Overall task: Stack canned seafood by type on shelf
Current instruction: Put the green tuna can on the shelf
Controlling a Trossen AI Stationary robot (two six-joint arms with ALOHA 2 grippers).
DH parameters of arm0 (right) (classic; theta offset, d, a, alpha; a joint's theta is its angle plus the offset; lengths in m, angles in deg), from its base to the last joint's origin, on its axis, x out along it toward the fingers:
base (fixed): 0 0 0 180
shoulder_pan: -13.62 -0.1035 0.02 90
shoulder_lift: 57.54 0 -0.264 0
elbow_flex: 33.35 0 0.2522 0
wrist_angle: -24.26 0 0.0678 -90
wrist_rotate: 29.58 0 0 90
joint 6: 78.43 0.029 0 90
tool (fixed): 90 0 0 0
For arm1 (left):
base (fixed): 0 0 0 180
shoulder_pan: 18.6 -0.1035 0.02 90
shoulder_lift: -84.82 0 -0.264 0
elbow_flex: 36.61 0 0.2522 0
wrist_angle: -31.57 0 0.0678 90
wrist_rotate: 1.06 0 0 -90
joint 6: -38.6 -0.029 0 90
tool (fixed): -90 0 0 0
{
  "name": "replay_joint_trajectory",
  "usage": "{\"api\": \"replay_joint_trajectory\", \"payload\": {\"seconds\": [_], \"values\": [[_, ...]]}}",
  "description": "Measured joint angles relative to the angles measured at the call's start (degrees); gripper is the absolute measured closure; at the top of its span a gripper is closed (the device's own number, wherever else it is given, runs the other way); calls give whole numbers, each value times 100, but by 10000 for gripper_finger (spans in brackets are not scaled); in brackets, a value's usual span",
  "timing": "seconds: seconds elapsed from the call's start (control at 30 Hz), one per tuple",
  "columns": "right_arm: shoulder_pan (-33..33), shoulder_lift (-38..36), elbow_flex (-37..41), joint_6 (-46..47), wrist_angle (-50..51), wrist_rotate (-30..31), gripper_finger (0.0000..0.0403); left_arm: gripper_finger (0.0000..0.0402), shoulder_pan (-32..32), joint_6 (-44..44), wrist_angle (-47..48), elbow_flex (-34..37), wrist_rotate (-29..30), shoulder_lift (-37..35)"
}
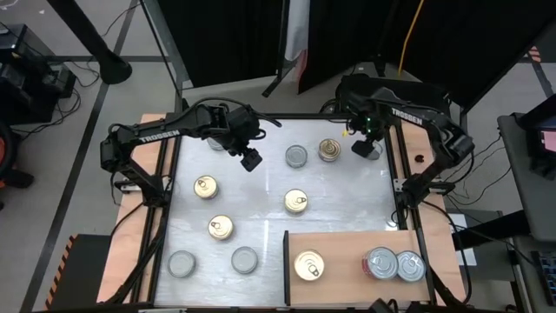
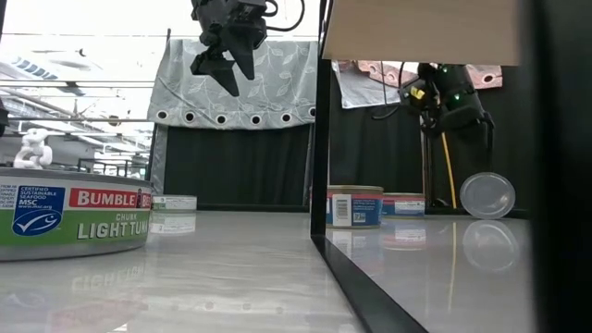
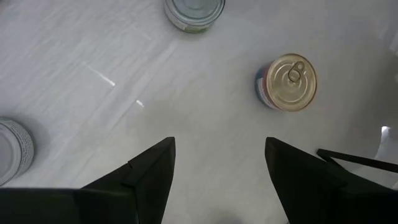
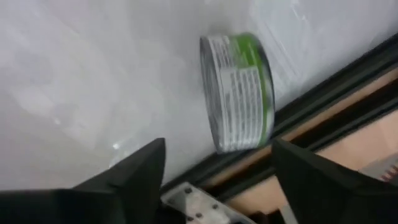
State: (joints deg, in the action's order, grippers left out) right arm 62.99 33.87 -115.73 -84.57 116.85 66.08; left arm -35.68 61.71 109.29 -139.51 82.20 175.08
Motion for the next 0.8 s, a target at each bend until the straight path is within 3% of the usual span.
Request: {"api": "replay_joint_trajectory", "payload": {"seconds": [0.3,0.5,0.8], "values": [[-161,-171,0,469,-837,24,9,153,-2,-2,1,0,2,0],[-197,-168,163,676,-981,192,6,153,-2,-5,1,0,2,0],[-197,-162,664,285,-829,617,3,153,-2,-147,5,0,0,0]]}}
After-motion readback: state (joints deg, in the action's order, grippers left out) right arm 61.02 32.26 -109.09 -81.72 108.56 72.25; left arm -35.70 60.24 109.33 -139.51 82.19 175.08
